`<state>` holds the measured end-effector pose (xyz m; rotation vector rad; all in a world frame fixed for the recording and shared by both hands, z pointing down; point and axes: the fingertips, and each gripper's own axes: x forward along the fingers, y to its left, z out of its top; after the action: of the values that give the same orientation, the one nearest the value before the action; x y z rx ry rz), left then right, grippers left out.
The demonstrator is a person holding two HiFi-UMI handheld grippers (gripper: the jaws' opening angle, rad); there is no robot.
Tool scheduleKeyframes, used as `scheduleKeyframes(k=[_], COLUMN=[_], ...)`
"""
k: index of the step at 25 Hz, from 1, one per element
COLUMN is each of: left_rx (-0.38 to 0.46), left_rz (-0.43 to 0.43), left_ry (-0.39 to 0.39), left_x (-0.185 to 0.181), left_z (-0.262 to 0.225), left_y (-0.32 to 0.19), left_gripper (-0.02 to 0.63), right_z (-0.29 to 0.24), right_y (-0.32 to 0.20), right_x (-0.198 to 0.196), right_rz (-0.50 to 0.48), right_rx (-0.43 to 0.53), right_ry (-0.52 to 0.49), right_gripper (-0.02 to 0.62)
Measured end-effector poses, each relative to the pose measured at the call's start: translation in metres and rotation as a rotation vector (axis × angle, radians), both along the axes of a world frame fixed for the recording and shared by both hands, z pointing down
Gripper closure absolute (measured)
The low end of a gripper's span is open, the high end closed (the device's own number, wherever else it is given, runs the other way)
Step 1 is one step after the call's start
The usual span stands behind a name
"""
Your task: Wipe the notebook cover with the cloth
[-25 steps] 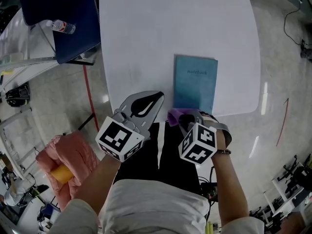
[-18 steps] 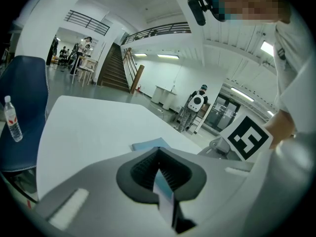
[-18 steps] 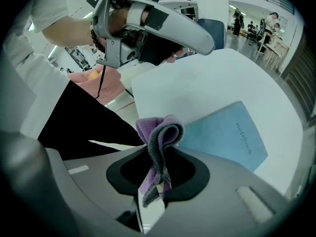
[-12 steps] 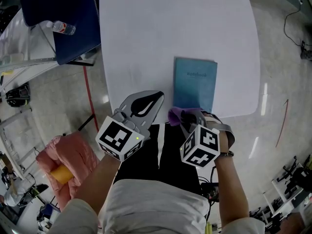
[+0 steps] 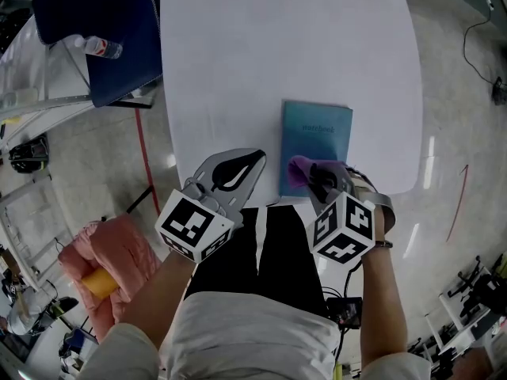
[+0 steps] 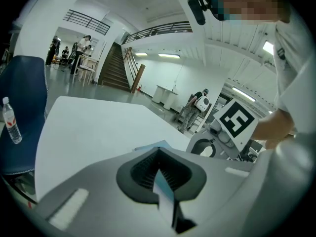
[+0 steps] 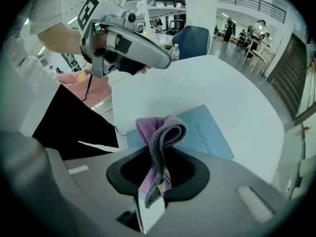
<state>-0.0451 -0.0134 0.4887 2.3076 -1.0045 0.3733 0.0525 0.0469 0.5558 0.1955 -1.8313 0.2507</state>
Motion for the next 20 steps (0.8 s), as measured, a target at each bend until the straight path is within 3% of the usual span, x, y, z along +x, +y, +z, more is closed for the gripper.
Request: scheduleKeyframes(k=[20], left_rx=[-0.017], left_rz=[-0.036], left_ry=[-0.002], left_x=[0.002], left_z=[0.003], left_y=[-0.039], left_gripper=[0.607], right_z=[-0.001], right_y=[-0.092], right_x=[0.032], right_rz=[-0.024], right_rx=[0.116], right_ry=[0.046], right_gripper=[0.489])
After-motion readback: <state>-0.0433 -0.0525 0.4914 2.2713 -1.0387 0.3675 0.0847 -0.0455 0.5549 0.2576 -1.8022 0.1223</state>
